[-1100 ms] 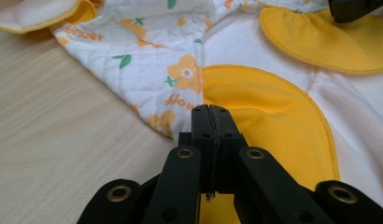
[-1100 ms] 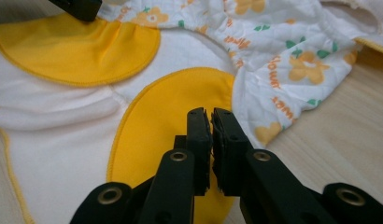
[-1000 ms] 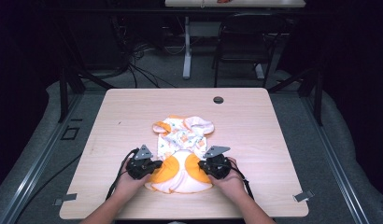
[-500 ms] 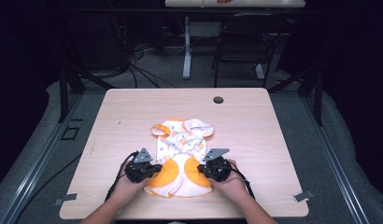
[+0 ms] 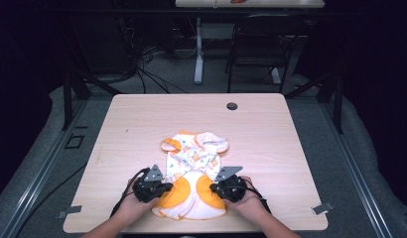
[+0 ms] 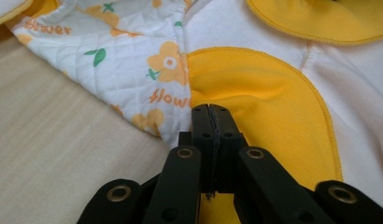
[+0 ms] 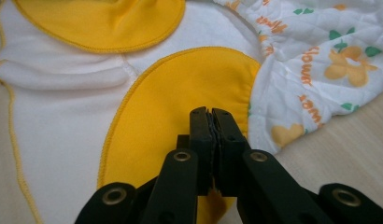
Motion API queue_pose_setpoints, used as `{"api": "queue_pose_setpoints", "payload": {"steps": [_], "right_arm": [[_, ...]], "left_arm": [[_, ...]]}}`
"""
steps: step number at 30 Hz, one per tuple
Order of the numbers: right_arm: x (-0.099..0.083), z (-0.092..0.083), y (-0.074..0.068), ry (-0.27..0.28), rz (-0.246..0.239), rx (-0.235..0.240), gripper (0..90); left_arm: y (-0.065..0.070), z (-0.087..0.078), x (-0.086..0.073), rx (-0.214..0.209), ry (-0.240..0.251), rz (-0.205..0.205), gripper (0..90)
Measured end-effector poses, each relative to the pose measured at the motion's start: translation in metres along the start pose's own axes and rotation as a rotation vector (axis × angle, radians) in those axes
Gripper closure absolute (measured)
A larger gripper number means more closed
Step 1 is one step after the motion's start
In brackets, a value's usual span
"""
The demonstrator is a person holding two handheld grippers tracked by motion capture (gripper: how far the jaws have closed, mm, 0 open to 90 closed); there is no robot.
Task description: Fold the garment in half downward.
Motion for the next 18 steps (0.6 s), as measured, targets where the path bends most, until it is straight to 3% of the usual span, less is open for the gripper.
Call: {"api": "queue_pose_setpoints", "payload": {"steps": [6,8,10,11,15,18], "right_arm": [[-0.003,-0.007,-0.012,-0.016,-0.01,0.022,84.6],[0.0,-0.008,-0.014,-0.041,-0.036,0.017,82.6],[0.004,-0.008,-0.014,-0.05,-0.052,0.012,82.3],[0.013,-0.011,-0.012,-0.054,-0.062,0.024,82.4],[0.026,-0.012,-0.005,-0.051,-0.061,0.024,82.8],[0.037,-0.009,0.007,-0.049,-0.039,0.013,82.9]], "left_arm": [[0.005,-0.007,-0.005,-0.037,0.003,-0.062,88.4],[0.004,-0.008,-0.003,-0.047,-0.006,-0.087,86.4],[0.003,-0.008,0.002,-0.052,-0.024,-0.064,85.9],[0.001,-0.007,0.011,-0.045,-0.029,-0.032,85.4],[-0.006,-0.006,0.026,-0.035,-0.024,-0.002,84.2],[-0.017,-0.003,0.04,-0.018,-0.012,-0.012,81.4]]}}
Point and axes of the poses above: each handheld gripper's, and its own axes: z roughly forward along the jaws, x roughly out of its top, y roughly to its right, the point moved 1 cm from there along z, roughly forward along the jaws, and after that the axes turned 15 degrees about y, right-handed, at the moved point
